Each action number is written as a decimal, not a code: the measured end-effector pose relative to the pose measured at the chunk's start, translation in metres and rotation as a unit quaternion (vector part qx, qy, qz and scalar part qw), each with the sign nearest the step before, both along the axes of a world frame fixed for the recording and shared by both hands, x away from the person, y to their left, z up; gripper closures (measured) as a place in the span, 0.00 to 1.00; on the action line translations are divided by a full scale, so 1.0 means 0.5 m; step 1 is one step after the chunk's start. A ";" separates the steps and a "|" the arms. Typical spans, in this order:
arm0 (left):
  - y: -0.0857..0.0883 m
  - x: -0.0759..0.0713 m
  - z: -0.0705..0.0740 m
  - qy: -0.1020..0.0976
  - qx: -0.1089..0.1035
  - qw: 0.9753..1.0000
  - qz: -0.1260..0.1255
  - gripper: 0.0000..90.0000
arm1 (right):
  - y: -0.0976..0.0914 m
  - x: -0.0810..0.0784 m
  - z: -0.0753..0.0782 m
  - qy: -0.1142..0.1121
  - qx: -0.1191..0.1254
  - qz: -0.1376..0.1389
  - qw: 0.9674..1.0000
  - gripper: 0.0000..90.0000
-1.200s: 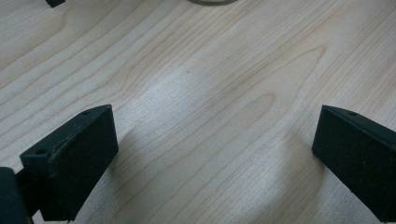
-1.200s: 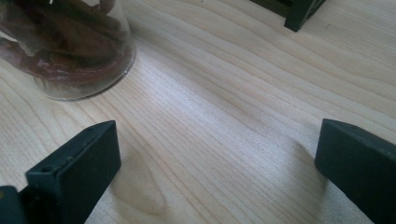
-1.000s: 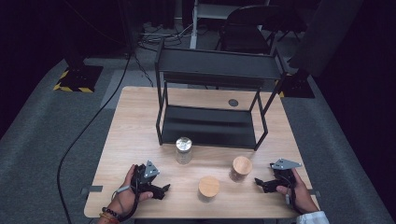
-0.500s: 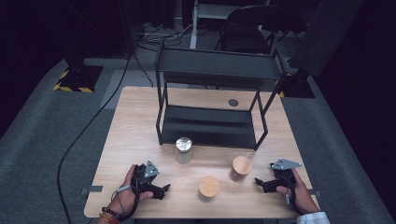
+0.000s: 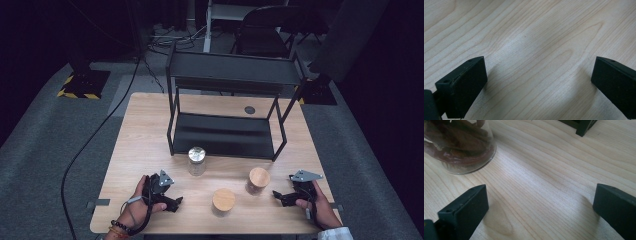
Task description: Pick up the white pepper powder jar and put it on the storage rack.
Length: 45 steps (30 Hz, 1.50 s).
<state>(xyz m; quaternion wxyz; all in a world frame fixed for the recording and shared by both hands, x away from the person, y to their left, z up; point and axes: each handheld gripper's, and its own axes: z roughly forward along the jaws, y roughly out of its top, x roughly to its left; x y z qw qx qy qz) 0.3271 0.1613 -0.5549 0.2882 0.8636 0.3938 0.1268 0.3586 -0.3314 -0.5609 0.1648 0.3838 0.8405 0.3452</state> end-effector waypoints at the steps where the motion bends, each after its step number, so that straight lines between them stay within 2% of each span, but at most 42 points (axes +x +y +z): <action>1: 0.000 0.001 0.001 0.001 0.001 1.000 0.000 0.00 | 0.000 0.000 0.000 0.000 0.000 0.000 1.000 0.00; 3: -0.004 0.002 0.003 0.005 0.009 1.000 0.003 0.00 | 0.000 0.000 0.000 0.000 0.000 0.000 1.000 0.00; 10: -0.014 0.003 0.013 -0.003 0.021 1.000 0.004 0.02 | 0.000 0.000 0.000 0.000 0.000 -0.001 1.000 0.00; 23: -0.027 0.016 0.041 -0.017 0.020 1.000 0.006 0.02 | 0.000 0.000 0.000 0.000 0.000 -0.001 1.000 0.00; 30: -0.038 0.026 0.060 -0.030 0.008 0.999 0.008 0.02 | 0.000 0.000 0.000 0.000 0.000 0.000 1.000 0.00; 45: -0.070 0.053 0.081 -0.035 -0.001 0.999 -0.003 0.02 | 0.000 0.000 0.000 0.000 0.000 0.000 1.000 0.00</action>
